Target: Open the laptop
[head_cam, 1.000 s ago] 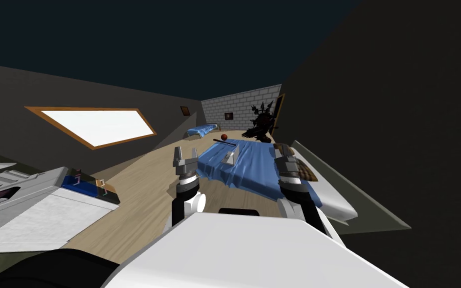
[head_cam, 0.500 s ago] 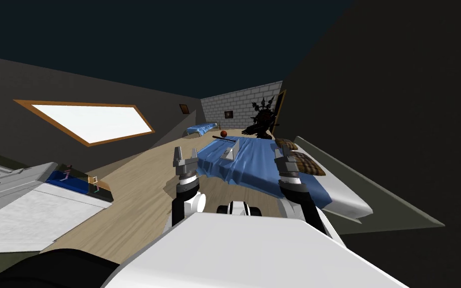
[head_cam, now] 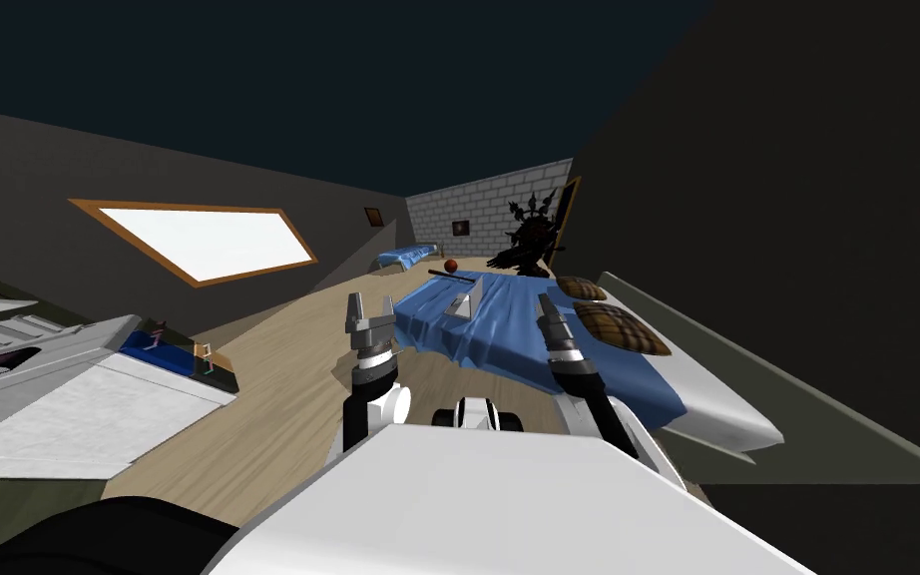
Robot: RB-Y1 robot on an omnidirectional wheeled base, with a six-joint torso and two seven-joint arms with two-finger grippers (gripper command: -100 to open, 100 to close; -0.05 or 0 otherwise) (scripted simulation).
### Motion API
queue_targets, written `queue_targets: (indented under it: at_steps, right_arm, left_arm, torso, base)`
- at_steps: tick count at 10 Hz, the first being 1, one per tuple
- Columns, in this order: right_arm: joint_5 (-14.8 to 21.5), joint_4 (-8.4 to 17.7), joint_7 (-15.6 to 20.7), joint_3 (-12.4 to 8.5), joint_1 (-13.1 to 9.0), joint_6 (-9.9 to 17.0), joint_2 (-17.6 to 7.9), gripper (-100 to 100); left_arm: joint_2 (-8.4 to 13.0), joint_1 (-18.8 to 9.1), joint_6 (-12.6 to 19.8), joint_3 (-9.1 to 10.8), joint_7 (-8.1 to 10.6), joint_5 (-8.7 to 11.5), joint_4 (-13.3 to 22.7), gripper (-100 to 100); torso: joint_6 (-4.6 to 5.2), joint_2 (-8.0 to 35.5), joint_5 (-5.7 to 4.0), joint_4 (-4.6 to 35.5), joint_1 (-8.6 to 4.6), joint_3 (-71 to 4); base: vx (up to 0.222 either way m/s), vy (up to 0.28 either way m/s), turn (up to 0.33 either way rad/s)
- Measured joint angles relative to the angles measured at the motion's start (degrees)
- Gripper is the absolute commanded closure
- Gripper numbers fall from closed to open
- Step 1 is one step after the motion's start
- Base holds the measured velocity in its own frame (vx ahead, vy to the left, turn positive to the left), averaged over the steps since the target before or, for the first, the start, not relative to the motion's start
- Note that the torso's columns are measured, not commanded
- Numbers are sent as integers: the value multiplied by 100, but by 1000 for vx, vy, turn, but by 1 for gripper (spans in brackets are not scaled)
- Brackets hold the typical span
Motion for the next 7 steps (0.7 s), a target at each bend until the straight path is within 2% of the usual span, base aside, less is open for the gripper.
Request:
queue_targets:
  at_steps: [3, 7]
  right_arm:
    - [483, 428, 92, 50, -145, 306, -234, -100]
    - [1001, 752, 210, 159, -356, 790, -362, -100]
  left_arm:
    - [0, 0, 0, 0, 0, 0, 0, 0]
    - [0, 0, 0, 0, 0, 0, 0, 0]
  torso:
    - [-1, 3, 1, 2, 3, 2]
    - [2, 4, 0, 1, -3, 1]
  base:
    - [24, 59, 82]
    - [21, 46, 74]
